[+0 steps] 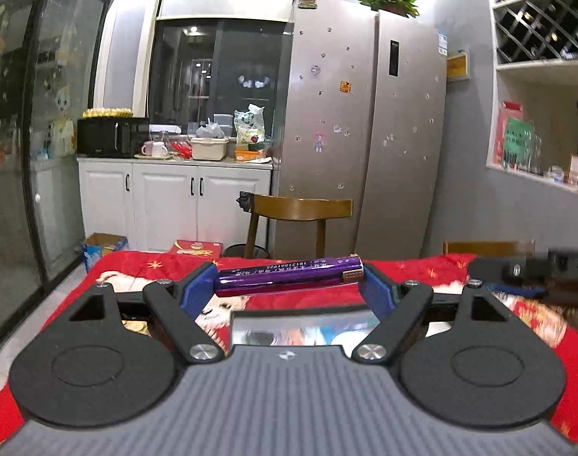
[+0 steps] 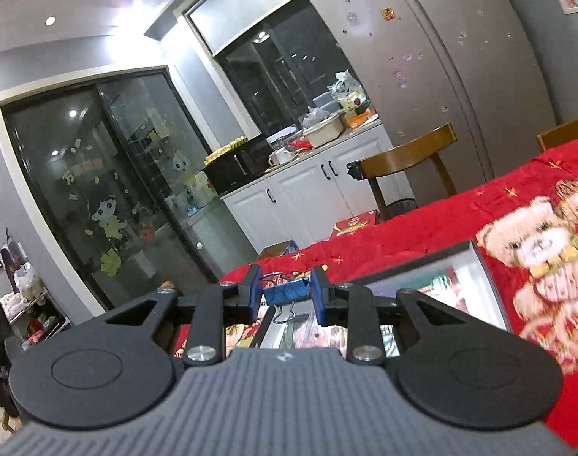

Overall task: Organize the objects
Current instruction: 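Carry the purple tube and binder clip over the open box, then open both tools to drop the tube and binder clip into the box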

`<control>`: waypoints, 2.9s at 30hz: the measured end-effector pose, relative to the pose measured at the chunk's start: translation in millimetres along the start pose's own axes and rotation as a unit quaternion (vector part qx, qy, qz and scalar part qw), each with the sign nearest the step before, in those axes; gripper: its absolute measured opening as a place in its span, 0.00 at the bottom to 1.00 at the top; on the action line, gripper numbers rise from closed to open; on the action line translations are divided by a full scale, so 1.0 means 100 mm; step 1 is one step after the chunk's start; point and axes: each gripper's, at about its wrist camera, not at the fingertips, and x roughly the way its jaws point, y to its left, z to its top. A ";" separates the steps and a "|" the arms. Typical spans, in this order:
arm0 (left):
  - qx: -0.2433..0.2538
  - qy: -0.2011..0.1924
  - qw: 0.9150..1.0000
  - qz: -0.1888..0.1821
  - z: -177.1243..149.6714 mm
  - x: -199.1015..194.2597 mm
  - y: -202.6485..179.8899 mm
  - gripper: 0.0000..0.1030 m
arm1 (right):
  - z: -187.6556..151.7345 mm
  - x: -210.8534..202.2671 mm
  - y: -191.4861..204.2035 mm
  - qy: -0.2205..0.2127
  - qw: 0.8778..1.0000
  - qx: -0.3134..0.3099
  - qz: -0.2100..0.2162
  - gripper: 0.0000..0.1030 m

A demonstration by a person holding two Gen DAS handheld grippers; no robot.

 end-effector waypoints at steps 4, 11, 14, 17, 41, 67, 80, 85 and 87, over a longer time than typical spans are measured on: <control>-0.016 0.010 1.000 0.000 0.18 0.30 0.03 0.82 | 0.15 0.20 -0.05 0.006 1.000 0.014 0.005 0.30; -0.043 0.019 0.999 -0.004 0.38 0.89 0.06 0.82 | 0.27 0.69 -0.11 0.021 0.999 0.026 0.003 0.30; -0.051 0.021 0.998 0.007 0.41 1.15 0.09 0.82 | 0.32 0.90 -0.11 0.024 0.999 0.025 0.005 0.30; -0.065 0.037 0.997 0.005 0.41 1.45 0.16 0.82 | 0.39 1.10 -0.17 0.025 0.999 0.038 -0.001 0.30; -0.034 0.187 0.982 -0.017 -0.35 2.52 0.20 0.82 | -0.01 1.83 -0.82 0.118 0.982 0.068 -0.131 0.30; 0.012 0.253 0.967 -0.037 -0.66 2.63 -0.23 0.82 | -0.10 1.65 -1.21 0.156 0.964 0.074 -0.205 0.30; 0.009 0.258 0.965 -0.043 -0.66 2.66 -0.19 0.82 | -0.10 1.65 -1.21 0.159 0.965 0.078 -0.194 0.56; -0.034 0.257 0.964 -0.057 -0.54 2.61 -0.05 0.82 | -0.02 1.59 -1.15 0.159 0.969 0.077 -0.171 0.69; -0.048 0.249 0.965 -0.068 -0.44 2.54 0.00 0.82 | 0.05 1.50 -1.10 0.145 0.973 0.077 -0.161 0.75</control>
